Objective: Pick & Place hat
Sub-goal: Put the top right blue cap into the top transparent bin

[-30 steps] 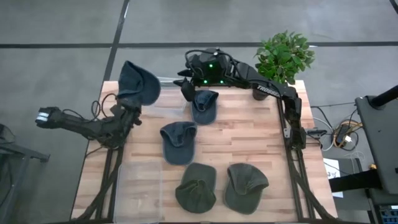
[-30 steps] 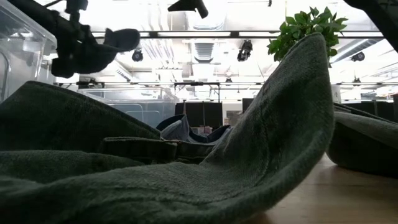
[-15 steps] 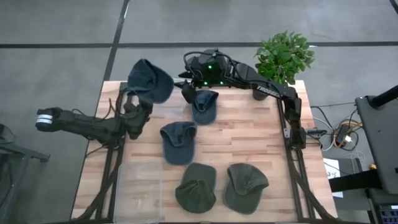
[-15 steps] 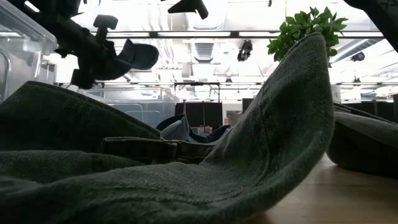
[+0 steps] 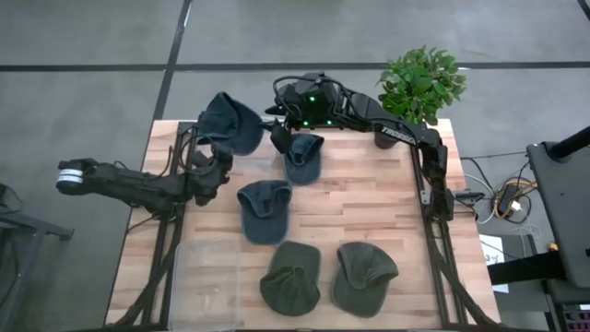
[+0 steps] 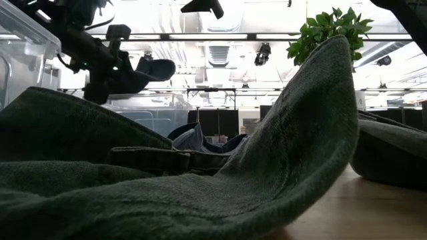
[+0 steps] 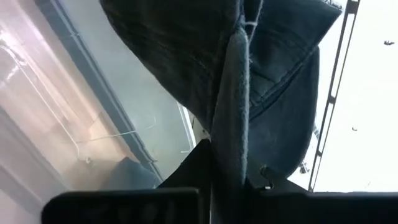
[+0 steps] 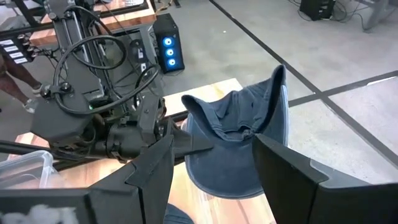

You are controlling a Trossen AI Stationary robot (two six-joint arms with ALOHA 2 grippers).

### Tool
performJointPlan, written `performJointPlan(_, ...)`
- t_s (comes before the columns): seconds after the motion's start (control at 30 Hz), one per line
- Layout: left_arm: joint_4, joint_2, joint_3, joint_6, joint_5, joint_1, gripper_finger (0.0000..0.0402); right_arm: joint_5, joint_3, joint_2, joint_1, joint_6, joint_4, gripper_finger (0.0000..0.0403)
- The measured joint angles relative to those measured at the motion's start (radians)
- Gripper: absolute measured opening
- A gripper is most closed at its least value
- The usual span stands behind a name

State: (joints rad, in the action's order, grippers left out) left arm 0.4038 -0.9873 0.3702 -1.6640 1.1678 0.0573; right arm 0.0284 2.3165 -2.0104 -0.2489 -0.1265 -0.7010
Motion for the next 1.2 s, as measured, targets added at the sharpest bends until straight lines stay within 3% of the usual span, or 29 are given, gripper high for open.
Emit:
performJointPlan(0.27,0.000,-0.004,0.000,-0.039,-0.079,0.002,0.0104,0.000,0.000,0.000,0.000,0.007,0.000,0.0210)
performJointPlan(0.57,0.005,0.005,0.000,-0.062,-0.078,0.002,0.0181,0.000,0.000,0.000,0.000,0.007,-0.001,0.0210)
performJointPlan(0.9,0.019,0.025,-0.001,-0.142,-0.107,0.002,0.0190,0.000,-0.003,0.000,0.000,0.017,-0.005,0.0210)
performJointPlan(1.0,0.022,0.040,0.007,-0.091,-0.157,0.002,0.0190,0.000,-0.003,0.000,-0.001,0.018,-0.020,0.0210)
performJointPlan(1.2,0.007,0.042,0.009,-0.057,-0.148,0.009,0.0190,-0.002,-0.010,0.000,-0.001,0.073,-0.050,0.0210)
